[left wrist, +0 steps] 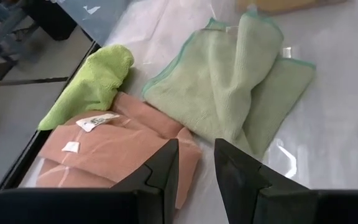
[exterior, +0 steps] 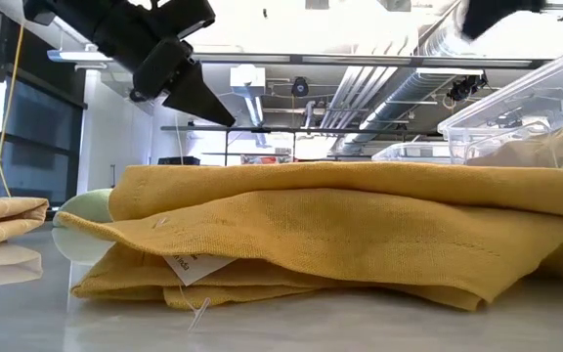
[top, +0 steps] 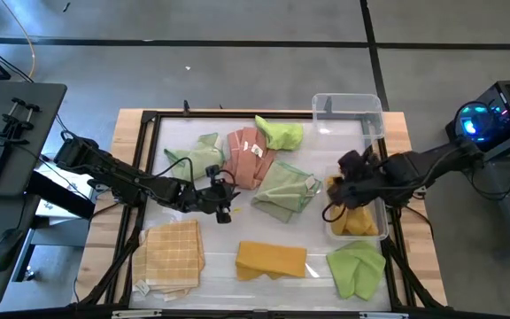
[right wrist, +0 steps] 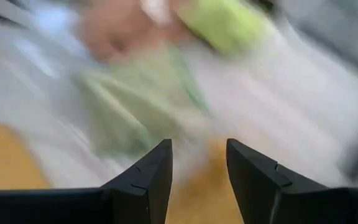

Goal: Sort towels by color in basket
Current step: Put the left green microfiber towel into the top transparent bin

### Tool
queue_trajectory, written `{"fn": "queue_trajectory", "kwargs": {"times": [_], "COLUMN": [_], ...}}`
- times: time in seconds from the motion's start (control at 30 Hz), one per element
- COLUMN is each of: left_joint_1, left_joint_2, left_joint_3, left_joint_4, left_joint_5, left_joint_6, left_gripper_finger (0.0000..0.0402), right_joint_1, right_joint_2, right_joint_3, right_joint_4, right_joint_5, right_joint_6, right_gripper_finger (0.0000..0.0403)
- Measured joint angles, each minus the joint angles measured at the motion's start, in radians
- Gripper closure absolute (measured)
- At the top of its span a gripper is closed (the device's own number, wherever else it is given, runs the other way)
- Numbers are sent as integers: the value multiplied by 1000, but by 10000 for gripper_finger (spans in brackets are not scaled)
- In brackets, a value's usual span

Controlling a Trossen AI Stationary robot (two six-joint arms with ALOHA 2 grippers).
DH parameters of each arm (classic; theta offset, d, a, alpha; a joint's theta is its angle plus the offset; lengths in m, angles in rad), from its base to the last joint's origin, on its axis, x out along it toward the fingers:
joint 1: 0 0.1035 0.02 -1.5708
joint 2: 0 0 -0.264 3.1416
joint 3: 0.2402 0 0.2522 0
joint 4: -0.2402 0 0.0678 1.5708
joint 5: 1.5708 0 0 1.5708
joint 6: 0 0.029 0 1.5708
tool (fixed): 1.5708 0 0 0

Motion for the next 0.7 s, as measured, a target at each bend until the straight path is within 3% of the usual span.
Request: {"fn": "queue_trajectory", "kwargs": {"times": [0.17, 0.27, 0.7], "left_joint_1": [0, 0, 1], "left_joint_2": [0, 0, 0], "left_joint_3": [0, 0, 0], "left_joint_4": [32, 40, 36], "left_joint_5": [4, 4, 4], "left_joint_6": [32, 34, 53], "left_gripper_finger": [312, 312, 312], "right_joint_1": [-19, -53, -276], "right_joint_2": [21, 68, 437], "right_joint_3": [-106, -179, -196], "right_joint_4": [586, 855, 889], "right_joint_5": [-113, -204, -396], "right_joint_6": [-593, -748, -881], "right_gripper_finger": [259, 257, 179]}}
